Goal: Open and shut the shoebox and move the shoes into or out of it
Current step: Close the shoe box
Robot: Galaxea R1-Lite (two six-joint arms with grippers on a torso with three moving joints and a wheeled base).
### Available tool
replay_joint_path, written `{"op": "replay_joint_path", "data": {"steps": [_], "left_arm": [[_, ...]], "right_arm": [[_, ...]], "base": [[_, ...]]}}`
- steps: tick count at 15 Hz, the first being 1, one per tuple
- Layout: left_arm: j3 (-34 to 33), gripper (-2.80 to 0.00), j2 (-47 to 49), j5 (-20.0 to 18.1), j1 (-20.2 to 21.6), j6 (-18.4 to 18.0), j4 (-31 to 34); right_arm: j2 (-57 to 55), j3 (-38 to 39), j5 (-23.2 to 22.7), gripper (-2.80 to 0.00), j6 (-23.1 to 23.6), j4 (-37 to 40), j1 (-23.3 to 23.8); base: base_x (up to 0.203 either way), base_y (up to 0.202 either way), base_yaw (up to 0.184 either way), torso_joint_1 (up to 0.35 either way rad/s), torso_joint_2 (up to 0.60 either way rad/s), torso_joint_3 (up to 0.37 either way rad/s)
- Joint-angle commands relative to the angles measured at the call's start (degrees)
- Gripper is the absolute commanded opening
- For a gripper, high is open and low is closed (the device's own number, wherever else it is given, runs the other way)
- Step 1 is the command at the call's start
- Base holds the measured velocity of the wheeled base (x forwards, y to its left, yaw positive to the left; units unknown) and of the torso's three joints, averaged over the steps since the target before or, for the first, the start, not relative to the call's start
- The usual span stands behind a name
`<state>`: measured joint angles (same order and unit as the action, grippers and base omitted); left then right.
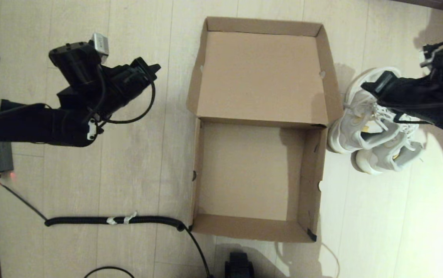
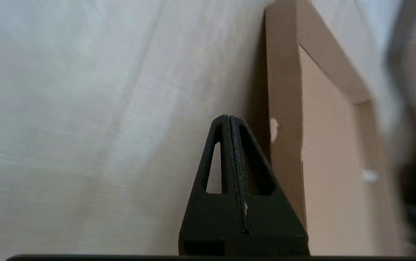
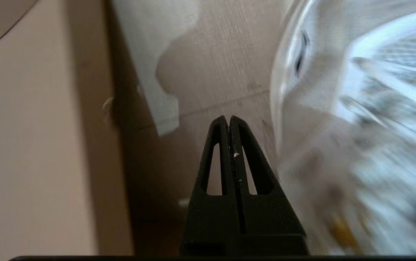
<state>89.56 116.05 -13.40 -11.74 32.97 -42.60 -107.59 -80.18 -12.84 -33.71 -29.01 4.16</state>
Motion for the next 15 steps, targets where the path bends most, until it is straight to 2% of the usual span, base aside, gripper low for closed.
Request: {"op": "replay_joint_path", "data": {"steps": [1, 3, 4, 6, 8, 9, 11, 14, 15], "left_arm": [[4.18, -2.80, 4.50, -3.63, 0.25, 4.27, 0.33], [7.61, -2.80, 6.37, -6.65, 0.33, 11.26, 0.39], [9.81, -2.80, 7.25, -7.68, 0.46, 13.24, 0.45], [12.94, -2.80, 8.68, -11.16, 0.95, 14.23, 0.57], [13.59, -2.80, 9.09, -17.45, 1.09, 14.53, 0.47], [14.15, -2.80, 9.83, -18.61, 1.10, 14.65, 0.40], [14.68, -2.80, 10.48, -19.16, 1.02, 14.75, 0.50], [14.24, -2.80, 10.65, -18.77, 1.10, 14.75, 0.15], [14.27, -2.80, 10.52, -18.77, 1.10, 14.75, 0.15]], "right_arm": [[-8.64, -7.60, -1.15, -2.80, -2.18, 1.39, 0.76], [-12.78, -15.32, -2.73, -2.80, -6.00, 4.29, 0.51], [-13.57, -18.55, -4.79, -2.80, -9.88, 6.81, 0.47], [-14.34, -23.34, -11.33, -2.80, -17.60, 10.83, 0.55], [-15.73, -26.89, -13.28, -2.80, -18.99, 13.34, 0.58], [-16.05, -28.90, -14.14, -2.80, -21.07, 15.06, 0.59], [-15.63, -30.42, -18.93, -2.80, -27.70, 16.13, 0.66], [-13.04, -30.23, -19.60, -2.80, -27.29, 15.65, 1.23], [-11.47, -30.04, -19.53, -2.80, -25.66, 16.21, 2.04]], "base": [[0.000, 0.000, 0.000, 0.000, 0.00, 0.000], [0.000, 0.000, 0.000, 0.000, 0.00, 0.000], [0.000, 0.000, 0.000, 0.000, 0.00, 0.000], [0.000, 0.000, 0.000, 0.000, 0.00, 0.000], [0.000, 0.000, 0.000, 0.000, 0.00, 0.000], [0.000, 0.000, 0.000, 0.000, 0.00, 0.000], [0.000, 0.000, 0.000, 0.000, 0.00, 0.000], [0.000, 0.000, 0.000, 0.000, 0.00, 0.000], [0.000, 0.000, 0.000, 0.000, 0.00, 0.000]]}}
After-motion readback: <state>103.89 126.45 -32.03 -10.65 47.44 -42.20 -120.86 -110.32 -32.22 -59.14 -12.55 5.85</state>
